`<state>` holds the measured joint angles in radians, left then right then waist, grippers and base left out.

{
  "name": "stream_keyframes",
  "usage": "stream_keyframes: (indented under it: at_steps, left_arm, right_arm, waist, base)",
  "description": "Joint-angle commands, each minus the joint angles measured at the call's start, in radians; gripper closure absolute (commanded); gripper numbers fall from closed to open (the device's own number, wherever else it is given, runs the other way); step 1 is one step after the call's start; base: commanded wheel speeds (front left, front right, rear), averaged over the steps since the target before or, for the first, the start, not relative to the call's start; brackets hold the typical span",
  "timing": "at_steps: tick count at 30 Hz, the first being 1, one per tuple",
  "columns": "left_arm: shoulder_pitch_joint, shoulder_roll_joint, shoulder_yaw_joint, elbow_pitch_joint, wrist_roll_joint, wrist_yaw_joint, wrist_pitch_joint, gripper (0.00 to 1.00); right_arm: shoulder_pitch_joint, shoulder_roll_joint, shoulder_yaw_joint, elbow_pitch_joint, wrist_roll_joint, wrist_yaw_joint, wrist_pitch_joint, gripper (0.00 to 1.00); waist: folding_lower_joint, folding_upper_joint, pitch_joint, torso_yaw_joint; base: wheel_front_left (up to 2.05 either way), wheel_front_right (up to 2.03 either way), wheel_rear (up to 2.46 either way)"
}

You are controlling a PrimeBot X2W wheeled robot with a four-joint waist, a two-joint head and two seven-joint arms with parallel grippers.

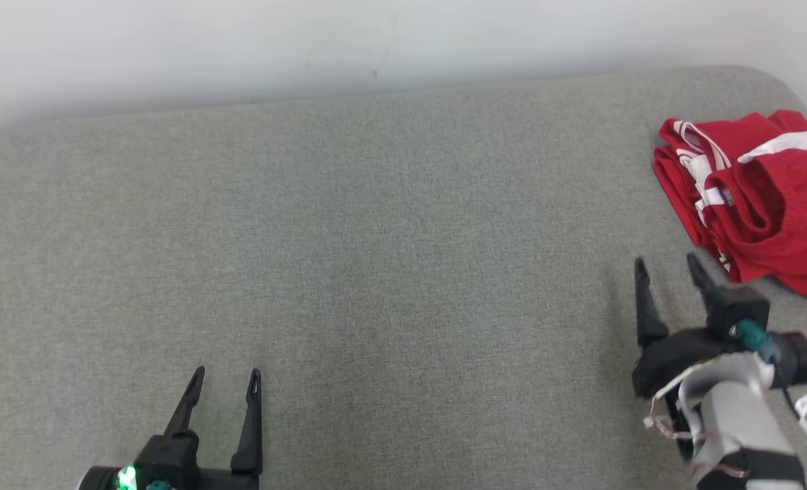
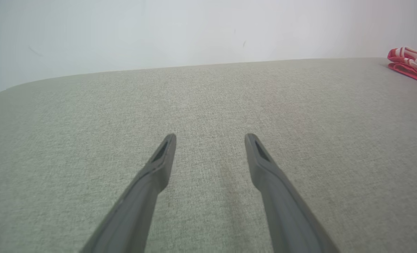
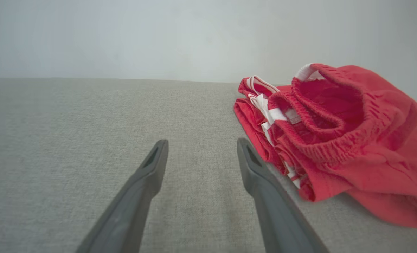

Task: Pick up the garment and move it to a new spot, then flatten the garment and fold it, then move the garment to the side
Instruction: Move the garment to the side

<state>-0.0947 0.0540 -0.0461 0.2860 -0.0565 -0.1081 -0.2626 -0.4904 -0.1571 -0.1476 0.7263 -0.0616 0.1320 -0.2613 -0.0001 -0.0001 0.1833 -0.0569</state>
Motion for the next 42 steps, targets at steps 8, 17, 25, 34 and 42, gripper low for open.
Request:
stream_keyframes:
  at_steps: [8,17,25,34,42]
  left_arm:
    - [0.061,-0.003,0.015,0.022,-0.013,0.011,-0.003,0.00]
    - [0.107,-0.004,0.044,0.029,-0.025,0.026,-0.003,0.00]
    - [0.128,-0.004,0.050,0.036,-0.018,0.025,-0.003,0.00]
    - [0.133,-0.004,0.062,0.045,-0.015,0.030,-0.003,0.00]
    - [0.125,-0.004,0.071,0.033,-0.027,0.023,-0.003,0.00]
  right_arm:
    - [0.164,0.071,0.041,-0.113,0.037,-0.003,-0.004,0.00]
    - [0.246,0.101,0.105,-0.171,0.079,-0.003,-0.004,0.00]
    - [0.301,0.107,0.172,-0.201,0.131,-0.003,-0.004,0.00]
    - [0.361,0.107,0.184,-0.256,0.178,-0.003,-0.004,0.00]
    - [0.396,0.107,0.176,-0.272,0.156,-0.003,-0.004,0.00]
  waist:
    - [0.0001,0.0001,-0.081,0.015]
    - [0.0001,0.0001,-0.150,0.018]
    - [0.0001,0.0001,-0.179,0.038]
    - [0.0001,0.0001,-0.202,0.060]
    - [0.0001,0.0001,-0.209,0.067]
  base:
    - [0.00,0.00,0.00]
    - [0.00,0.00,0.00]
    - [0.00,0.00,0.00]
    - [0.00,0.00,0.00]
    - [0.00,0.00,0.00]
